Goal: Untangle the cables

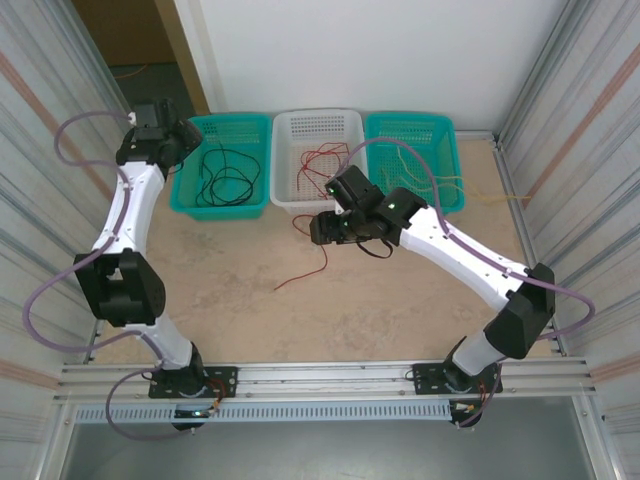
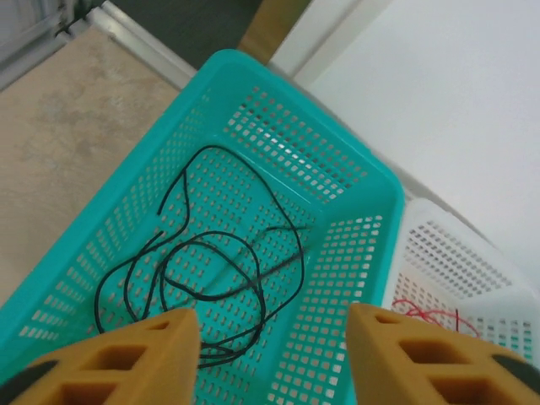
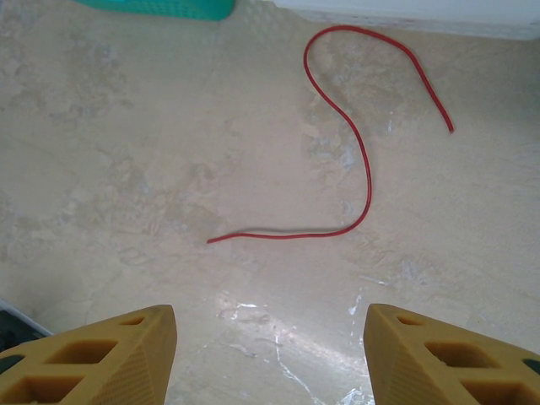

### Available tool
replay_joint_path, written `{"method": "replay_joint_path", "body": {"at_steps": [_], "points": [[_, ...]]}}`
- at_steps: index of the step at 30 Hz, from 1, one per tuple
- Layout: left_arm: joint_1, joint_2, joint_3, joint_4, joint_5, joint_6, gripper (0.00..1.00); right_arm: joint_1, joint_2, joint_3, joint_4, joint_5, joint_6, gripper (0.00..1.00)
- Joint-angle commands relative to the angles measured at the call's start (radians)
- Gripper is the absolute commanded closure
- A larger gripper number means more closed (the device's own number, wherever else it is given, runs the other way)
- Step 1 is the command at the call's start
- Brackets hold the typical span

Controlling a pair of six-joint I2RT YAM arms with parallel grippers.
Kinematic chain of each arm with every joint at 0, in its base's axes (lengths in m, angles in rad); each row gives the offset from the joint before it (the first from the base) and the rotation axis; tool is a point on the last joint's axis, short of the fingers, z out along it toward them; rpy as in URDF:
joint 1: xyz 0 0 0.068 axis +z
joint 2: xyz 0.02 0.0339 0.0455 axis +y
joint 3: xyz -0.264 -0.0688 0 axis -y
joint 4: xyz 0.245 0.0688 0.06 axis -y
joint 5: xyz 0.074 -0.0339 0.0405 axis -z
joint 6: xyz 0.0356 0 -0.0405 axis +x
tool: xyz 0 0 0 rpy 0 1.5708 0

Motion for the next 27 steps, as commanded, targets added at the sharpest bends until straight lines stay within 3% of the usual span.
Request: {"method": "replay_joint_path", "body": {"at_steps": [1,5,13,16,19,27], "points": [[0.007,-0.007,0.007,-0.028,0.004,0.022,0.37,0.011,0.013,0.028,-0.017,0.024,0.017,0.40],[0.007,-0.045,-0.040,-0.052,0.062,0.050,0.32,0.011,0.045,0.040,-0.018,0.019,0.015,0.38],[-0.035,-0.326,-0.304,-0.030,0.067,0.091,0.33,0.008,0.199,0.090,-0.052,0.011,-0.012,0.38],[-0.078,-0.443,-0.377,-0.059,0.080,0.105,0.34,0.011,0.279,0.118,-0.081,0.010,-0.011,0.43],[-0.141,-0.561,-0.467,-0.083,0.088,0.095,0.38,0.023,0.352,0.140,-0.121,0.085,0.000,0.50],[-0.320,-0.762,-0.670,-0.136,0.132,0.032,0.40,0.021,0.492,0.172,-0.167,0.167,-0.023,0.53]]}}
